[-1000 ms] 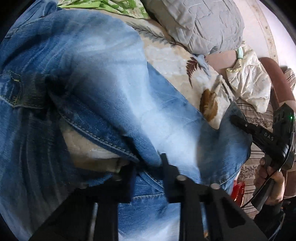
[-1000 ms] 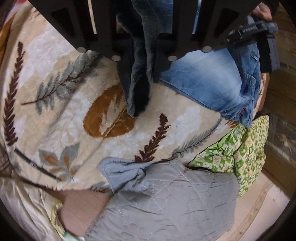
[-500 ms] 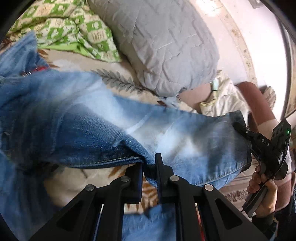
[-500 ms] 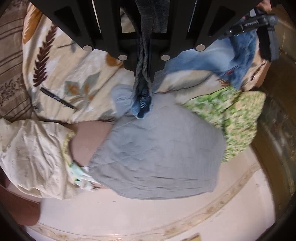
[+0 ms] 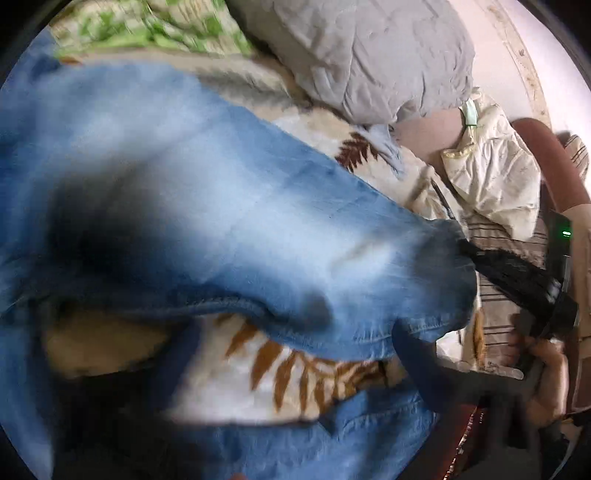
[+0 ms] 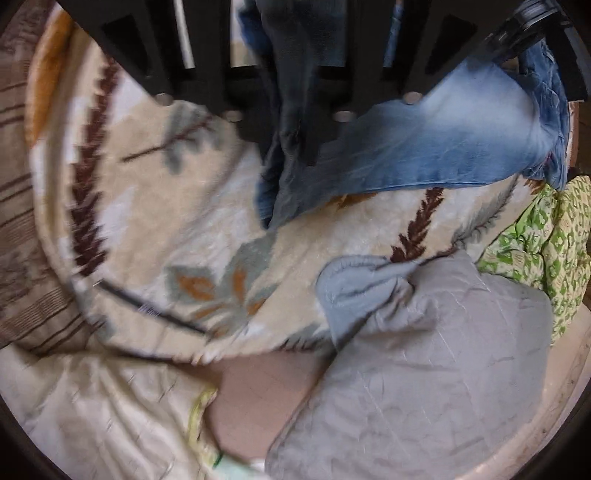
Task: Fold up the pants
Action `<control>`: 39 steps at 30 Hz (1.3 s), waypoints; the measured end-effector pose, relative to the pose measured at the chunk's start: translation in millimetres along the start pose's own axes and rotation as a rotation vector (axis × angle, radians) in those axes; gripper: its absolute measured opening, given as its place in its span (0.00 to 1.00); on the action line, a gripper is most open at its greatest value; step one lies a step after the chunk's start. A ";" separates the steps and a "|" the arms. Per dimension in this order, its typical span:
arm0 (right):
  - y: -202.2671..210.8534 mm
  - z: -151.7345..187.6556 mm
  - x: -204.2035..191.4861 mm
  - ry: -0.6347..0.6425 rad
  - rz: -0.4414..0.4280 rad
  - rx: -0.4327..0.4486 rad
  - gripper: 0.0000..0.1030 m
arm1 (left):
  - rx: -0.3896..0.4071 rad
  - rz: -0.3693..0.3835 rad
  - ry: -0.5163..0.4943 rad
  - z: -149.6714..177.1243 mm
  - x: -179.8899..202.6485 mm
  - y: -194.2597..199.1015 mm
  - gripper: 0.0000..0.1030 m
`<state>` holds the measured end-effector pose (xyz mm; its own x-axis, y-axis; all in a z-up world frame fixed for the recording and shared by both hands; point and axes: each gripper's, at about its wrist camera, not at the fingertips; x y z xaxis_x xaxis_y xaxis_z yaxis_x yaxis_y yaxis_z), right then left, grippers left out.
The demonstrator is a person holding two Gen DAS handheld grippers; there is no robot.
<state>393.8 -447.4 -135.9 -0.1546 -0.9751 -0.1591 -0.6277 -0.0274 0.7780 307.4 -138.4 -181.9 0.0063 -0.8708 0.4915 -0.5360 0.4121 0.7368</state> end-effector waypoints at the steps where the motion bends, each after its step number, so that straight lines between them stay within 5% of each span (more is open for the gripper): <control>1: 15.5 -1.2 0.8 0.010 0.007 0.025 0.83 | 0.026 -0.033 -0.029 1.5 4.3 10.7 1.00; 8: 126.9 18.2 3.4 0.048 -0.077 0.169 0.89 | 0.044 0.150 -0.183 15.9 16.6 69.5 1.00; 13: 197.5 94.3 9.6 -0.038 -0.128 0.262 0.89 | 0.064 0.296 -0.459 15.8 28.8 88.6 1.00; 15: 209.2 134.1 14.6 -0.106 -0.125 0.280 0.89 | 0.038 0.348 -0.511 13.2 37.2 84.1 1.00; 20: 203.2 230.8 25.4 -0.377 -0.152 0.213 0.89 | -0.171 0.548 -0.605 15.6 68.7 57.2 1.00; 26: 190.7 272.4 8.9 -0.473 -0.155 0.248 0.89 | -0.211 0.570 -0.810 32.0 95.9 26.0 0.95; 30: 169.4 281.3 1.0 -0.515 -0.141 0.247 0.74 | -0.247 0.533 -0.916 40.7 107.4 5.9 0.85; 37: 148.8 280.8 3.9 -0.567 -0.106 0.268 0.68 | -0.324 0.554 -0.976 52.6 122.0 -17.7 0.69; 39: 146.6 278.0 5.5 -0.569 -0.116 0.272 0.58 | -0.350 0.559 -0.989 56.3 126.0 -20.6 0.61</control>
<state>88.8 -395.6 -191.7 -0.4079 -0.6975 -0.5892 -0.8245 0.0040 0.5659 271.7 -271.7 -161.3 -0.8919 -0.3126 0.3268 0.0033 0.7181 0.6960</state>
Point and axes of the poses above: each gripper's, at about its wrist camera, not at the fingertips, and y roughly against the way its jaws point, x to its right, z to its underside, and after that the axes turned 12 degrees about x, right-handed
